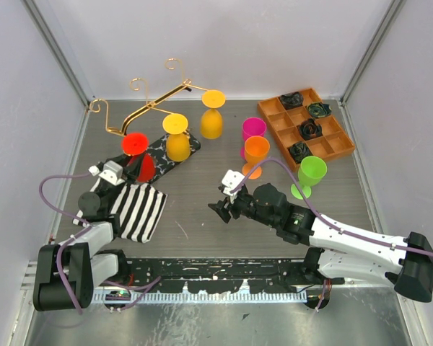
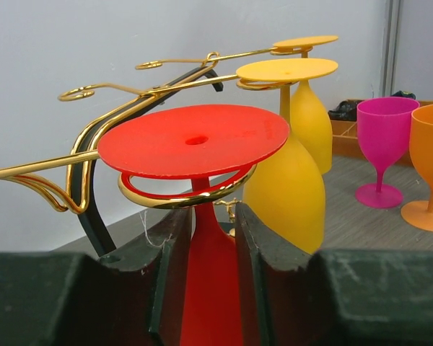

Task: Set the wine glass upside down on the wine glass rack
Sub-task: Turn the wine glass upside down at the wine rack.

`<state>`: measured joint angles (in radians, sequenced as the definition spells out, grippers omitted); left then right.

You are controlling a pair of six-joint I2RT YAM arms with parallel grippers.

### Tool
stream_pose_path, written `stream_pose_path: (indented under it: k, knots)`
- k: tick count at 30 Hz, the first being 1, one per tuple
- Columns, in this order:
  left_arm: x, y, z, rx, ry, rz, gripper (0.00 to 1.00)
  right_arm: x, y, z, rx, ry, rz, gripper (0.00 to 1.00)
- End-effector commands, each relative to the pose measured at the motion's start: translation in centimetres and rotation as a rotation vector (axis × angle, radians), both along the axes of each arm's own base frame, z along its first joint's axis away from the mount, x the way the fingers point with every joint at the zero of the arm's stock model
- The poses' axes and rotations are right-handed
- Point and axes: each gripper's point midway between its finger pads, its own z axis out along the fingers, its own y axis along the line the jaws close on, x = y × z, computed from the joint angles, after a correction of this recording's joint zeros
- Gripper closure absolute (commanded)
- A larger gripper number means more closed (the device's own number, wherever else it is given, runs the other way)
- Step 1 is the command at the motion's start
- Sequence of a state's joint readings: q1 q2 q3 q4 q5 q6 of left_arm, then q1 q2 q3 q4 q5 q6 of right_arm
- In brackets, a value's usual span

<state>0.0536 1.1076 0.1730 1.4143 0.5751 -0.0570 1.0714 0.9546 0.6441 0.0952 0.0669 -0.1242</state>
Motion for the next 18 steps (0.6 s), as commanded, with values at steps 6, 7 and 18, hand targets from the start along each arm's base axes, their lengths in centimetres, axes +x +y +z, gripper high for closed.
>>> stream_pose_path:
  k: [6,7,18]
  knots:
    - [-0.62,0.5,0.44,-0.038,-0.001,0.032,0.58,0.11,0.77,3.64,0.091,-0.029,0.007,0.35]
    - [-0.6,0.65,0.4,-0.043,0.008,0.041,0.58,0.11,0.79,3.69,0.092,-0.028,0.008,0.35]
    - [-0.38,-0.18,0.5,-0.029,0.031,0.009,0.52,-0.21,0.45,3.75,0.096,-0.025,0.012,0.35]
